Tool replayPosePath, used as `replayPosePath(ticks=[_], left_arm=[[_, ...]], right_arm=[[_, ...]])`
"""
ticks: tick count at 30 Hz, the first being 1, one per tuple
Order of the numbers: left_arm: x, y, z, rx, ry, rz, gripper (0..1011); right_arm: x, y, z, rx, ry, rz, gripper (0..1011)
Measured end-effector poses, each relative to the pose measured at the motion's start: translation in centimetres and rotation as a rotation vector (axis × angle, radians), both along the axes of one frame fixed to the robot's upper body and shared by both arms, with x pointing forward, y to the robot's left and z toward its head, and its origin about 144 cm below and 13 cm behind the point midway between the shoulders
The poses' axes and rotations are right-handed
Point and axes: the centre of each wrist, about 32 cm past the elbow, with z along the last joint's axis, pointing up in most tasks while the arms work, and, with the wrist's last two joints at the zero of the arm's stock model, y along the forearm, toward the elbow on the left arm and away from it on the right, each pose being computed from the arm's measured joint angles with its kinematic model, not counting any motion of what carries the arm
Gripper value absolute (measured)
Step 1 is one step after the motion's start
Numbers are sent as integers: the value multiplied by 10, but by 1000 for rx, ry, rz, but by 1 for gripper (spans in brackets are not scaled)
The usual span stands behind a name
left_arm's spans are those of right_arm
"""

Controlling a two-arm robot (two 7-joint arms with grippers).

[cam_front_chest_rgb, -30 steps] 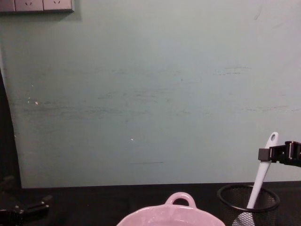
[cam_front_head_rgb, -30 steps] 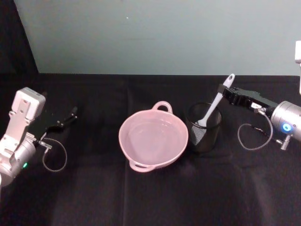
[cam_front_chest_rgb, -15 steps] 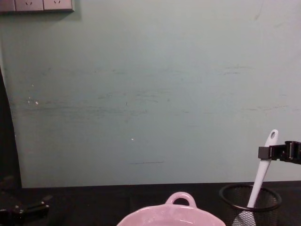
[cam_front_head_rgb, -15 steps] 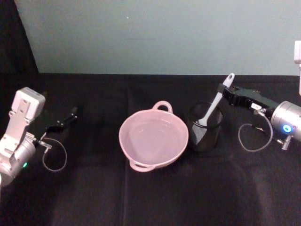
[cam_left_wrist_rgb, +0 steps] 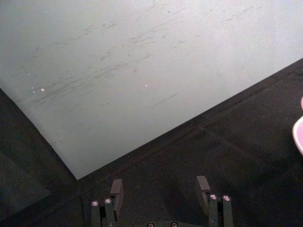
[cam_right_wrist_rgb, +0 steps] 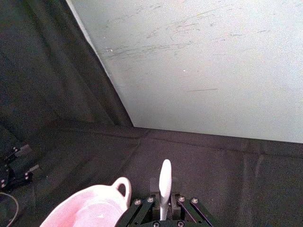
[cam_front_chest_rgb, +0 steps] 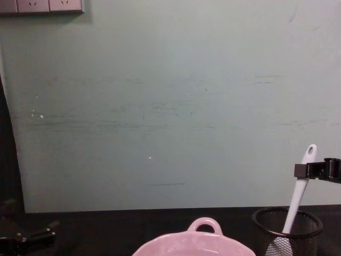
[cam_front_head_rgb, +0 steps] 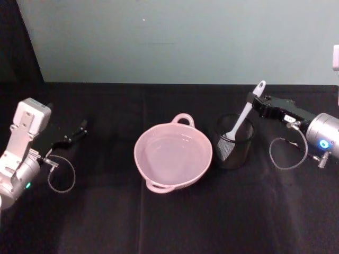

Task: Use the one hand to pick up the spoon and stir the clear water in the bowl.

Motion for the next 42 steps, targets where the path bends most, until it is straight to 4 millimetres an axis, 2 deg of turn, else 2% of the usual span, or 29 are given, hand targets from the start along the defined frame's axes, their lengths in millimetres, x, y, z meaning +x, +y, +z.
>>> replayPosePath(ticks=[10, 20, 22, 23, 26, 30, 33, 37, 42], left_arm=[[0, 0, 0, 0, 0, 0, 1011], [0, 0, 0, 0, 0, 0, 1011], [0, 0, 0, 0, 0, 0, 1011], [0, 0, 0, 0, 0, 0, 1011], [0, 0, 0, 0, 0, 0, 1011], [0, 0, 0, 0, 0, 0, 1011], [0, 0, 0, 0, 0, 0, 1011], [0, 0, 0, 0, 0, 0, 1011], [0, 0, 0, 0, 0, 0, 1011]], right_arm=[[0, 0, 0, 0, -1, -1, 139], [0, 0, 0, -1, 0, -1, 458], [0, 0, 0, -1, 0, -1, 490], [0, 0, 0, -1, 0, -1, 562], [0, 0, 0, -1, 0, 0, 622], [0, 0, 0, -1, 0, 0, 776], [0, 0, 0, -1, 0, 0, 828], [0, 0, 0, -1, 0, 1, 966], [0, 0, 0, -7, -5, 3, 1002]])
